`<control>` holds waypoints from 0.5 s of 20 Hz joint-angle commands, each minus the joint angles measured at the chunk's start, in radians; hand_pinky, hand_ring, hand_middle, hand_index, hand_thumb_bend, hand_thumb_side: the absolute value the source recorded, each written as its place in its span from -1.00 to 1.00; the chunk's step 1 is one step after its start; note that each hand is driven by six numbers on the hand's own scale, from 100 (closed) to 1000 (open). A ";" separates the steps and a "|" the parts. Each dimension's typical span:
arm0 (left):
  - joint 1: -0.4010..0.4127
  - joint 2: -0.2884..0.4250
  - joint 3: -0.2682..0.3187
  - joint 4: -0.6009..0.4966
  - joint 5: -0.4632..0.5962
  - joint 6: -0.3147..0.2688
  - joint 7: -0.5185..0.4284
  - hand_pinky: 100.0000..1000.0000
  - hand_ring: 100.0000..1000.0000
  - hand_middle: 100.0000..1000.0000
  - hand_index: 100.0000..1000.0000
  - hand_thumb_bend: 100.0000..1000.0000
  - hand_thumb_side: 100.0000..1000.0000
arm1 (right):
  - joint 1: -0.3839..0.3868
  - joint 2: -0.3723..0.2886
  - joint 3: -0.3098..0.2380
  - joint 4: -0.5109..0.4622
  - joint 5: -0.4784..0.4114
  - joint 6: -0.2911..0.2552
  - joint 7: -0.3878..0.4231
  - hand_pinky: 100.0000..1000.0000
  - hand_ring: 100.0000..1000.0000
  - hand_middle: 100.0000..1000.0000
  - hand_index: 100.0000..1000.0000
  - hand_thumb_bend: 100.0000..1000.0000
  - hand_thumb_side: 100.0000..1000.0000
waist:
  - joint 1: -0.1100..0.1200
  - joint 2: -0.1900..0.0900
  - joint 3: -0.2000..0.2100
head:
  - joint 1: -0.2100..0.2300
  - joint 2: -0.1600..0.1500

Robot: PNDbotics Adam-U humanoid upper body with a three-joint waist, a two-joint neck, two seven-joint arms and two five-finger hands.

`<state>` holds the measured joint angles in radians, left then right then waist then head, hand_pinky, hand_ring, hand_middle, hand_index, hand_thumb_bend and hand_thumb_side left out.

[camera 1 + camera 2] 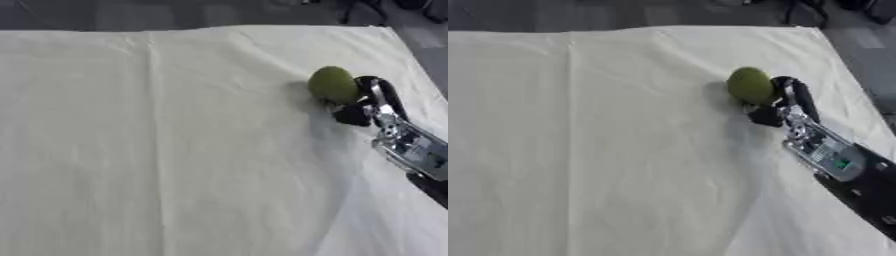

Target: Pick up the objects with one hand, pass them to the other hand, and then place them into the box on the other side of the table.

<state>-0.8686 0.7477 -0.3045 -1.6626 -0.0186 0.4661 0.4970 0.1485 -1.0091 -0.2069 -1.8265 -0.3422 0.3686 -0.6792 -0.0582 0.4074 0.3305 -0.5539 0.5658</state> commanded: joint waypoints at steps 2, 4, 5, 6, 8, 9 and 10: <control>-0.003 0.043 0.019 -0.003 -0.009 0.003 -0.004 0.47 0.32 0.17 0.44 -0.53 -0.34 | 0.010 -0.064 -0.019 -0.077 -0.042 -0.009 -0.029 0.20 0.27 -0.15 0.07 -0.69 -1.00 | 0.011 -0.063 -0.014 | 0.011 0.021; -0.001 0.043 0.016 -0.001 -0.013 0.004 -0.009 0.46 0.32 0.17 0.45 -0.52 -0.35 | 0.014 -0.078 -0.022 -0.105 -0.064 -0.011 -0.043 0.18 0.28 -0.14 0.08 -0.70 -1.00 | 0.015 -0.079 -0.023 | 0.015 0.033; 0.001 0.043 0.016 0.000 -0.014 0.004 -0.011 0.46 0.32 0.17 0.45 -0.52 -0.35 | 0.017 -0.087 -0.022 -0.119 -0.072 -0.012 -0.051 0.18 0.28 -0.14 0.08 -0.71 -1.00 | 0.018 -0.087 -0.028 | 0.018 0.038; 0.003 0.044 0.016 0.002 -0.016 0.005 -0.013 0.46 0.32 0.17 0.45 -0.51 -0.36 | 0.019 -0.096 -0.023 -0.135 -0.076 -0.013 -0.057 0.17 0.28 -0.14 0.08 -0.73 -1.00 | 0.020 -0.095 -0.033 | 0.022 0.044; 0.009 0.045 0.017 0.005 -0.018 0.005 -0.016 0.46 0.32 0.17 0.45 -0.50 -0.37 | 0.021 -0.114 -0.020 -0.163 -0.076 -0.024 -0.065 0.16 0.28 -0.14 0.09 -0.78 -1.00 | 0.027 -0.110 -0.045 | 0.033 0.053; 0.013 0.046 0.018 0.007 -0.019 0.006 -0.017 0.45 0.32 0.18 0.45 -0.49 -0.37 | 0.016 -0.125 -0.017 -0.169 -0.076 -0.041 -0.062 0.15 0.29 -0.14 0.09 -0.79 -1.00 | 0.031 -0.117 -0.051 | 0.041 0.057; 0.019 0.046 0.020 0.010 -0.020 0.007 -0.018 0.45 0.33 0.18 0.45 -0.49 -0.37 | 0.005 -0.137 -0.012 -0.171 -0.080 -0.058 -0.056 0.15 0.29 -0.13 0.09 -0.80 -1.00 | 0.037 -0.126 -0.058 | 0.051 0.061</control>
<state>-0.8396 0.7583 -0.3043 -1.6485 -0.0340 0.4733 0.4823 0.1603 -1.0924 -0.2063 -1.9747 -0.4181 0.3243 -0.7306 -0.0320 0.3246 0.2702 -0.5121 0.6219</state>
